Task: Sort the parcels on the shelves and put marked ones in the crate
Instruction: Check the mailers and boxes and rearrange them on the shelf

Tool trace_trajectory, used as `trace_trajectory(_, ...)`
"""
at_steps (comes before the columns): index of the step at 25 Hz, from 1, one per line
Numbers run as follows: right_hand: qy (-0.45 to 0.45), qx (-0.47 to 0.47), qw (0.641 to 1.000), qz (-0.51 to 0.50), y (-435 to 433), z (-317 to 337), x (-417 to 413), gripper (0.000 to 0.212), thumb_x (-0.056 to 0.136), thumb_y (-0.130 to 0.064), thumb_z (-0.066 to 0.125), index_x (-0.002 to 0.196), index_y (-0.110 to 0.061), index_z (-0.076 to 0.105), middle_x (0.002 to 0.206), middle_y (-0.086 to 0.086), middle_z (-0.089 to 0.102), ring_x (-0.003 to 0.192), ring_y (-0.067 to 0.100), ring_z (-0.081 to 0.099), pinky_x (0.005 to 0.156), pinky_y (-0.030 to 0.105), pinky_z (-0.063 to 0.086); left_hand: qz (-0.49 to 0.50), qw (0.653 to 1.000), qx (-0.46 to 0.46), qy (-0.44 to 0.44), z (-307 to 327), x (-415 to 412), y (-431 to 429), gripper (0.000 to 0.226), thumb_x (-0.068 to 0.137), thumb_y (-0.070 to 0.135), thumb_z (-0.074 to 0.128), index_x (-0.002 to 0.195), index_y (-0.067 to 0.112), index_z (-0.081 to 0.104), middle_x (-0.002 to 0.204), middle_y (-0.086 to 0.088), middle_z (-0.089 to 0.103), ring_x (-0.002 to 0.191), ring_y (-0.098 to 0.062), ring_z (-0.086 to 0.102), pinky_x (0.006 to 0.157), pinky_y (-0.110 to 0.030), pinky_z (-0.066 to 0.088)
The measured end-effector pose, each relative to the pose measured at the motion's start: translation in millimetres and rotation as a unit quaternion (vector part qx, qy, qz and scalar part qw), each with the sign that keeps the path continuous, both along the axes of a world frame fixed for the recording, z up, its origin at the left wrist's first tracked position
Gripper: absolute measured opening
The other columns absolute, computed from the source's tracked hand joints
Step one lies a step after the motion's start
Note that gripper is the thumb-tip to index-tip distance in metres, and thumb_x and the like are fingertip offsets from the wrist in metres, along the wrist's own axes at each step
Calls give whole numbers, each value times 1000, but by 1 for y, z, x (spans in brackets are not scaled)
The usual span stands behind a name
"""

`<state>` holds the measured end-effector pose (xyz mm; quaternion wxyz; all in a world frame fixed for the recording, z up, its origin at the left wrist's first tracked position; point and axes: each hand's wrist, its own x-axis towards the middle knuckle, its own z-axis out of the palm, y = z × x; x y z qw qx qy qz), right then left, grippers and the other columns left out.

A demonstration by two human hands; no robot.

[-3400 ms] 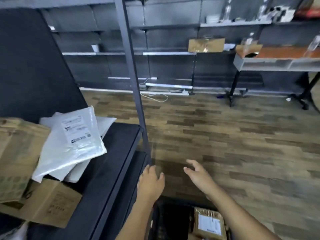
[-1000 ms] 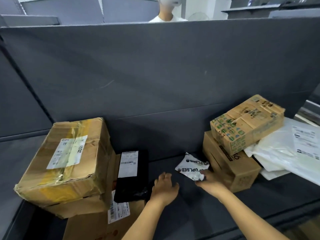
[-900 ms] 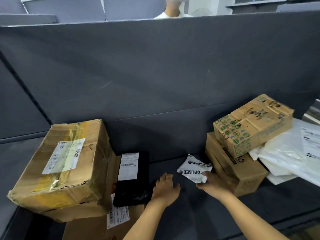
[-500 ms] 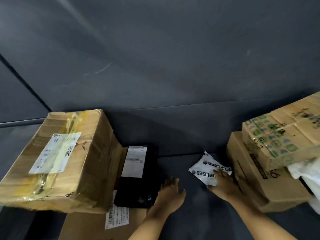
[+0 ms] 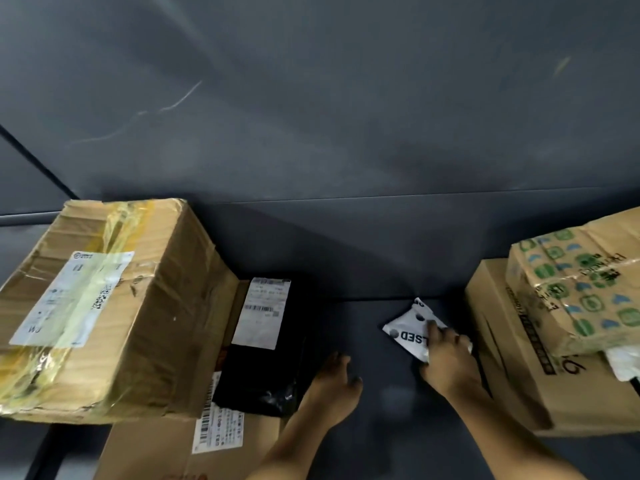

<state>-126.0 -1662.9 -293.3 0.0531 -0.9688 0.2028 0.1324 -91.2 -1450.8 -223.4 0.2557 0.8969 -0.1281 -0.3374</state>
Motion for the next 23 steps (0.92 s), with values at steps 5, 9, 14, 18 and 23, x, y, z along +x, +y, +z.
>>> trace_trajectory(5,-121,464,834,-273,10,72,6,37,85,-7,51,122,-8,52,109,13,62,92,27,61,76,39,55,16,1000,-19,-4,15,2,-9,52,97,32,40,145,16,29,153,-6,28,141,-21,28,115,-28,23)
trace_trajectory(9,-163,812,488,-274,29,115,-20,36,86,-3,40,116,-9,59,116,18,67,102,31,67,79,43,56,92,983,-160,7,45,-5,-16,47,94,31,48,139,21,36,137,4,46,126,-13,44,105,-25,33)
trace_trajectory(14,-161,864,433,-199,53,146,-40,52,64,-12,64,116,-11,66,123,19,63,109,34,63,84,48,54,118,920,-366,70,87,-13,9,21,95,21,52,115,27,54,113,12,65,113,-12,60,95,-28,48)
trace_trajectory(18,-203,793,544,-182,67,168,-47,50,76,-15,71,124,-14,57,119,11,67,112,28,62,96,50,46,103,911,-397,46,115,-6,25,16,95,15,53,101,25,63,105,6,71,101,-11,67,83,-25,55)
trace_trajectory(23,-331,696,627,-109,43,207,-47,66,60,-33,84,120,-29,57,122,1,65,110,16,63,85,32,49,-24,950,-312,-13,149,13,49,21,87,7,56,95,25,65,87,14,68,81,-1,62,70,-17,45)
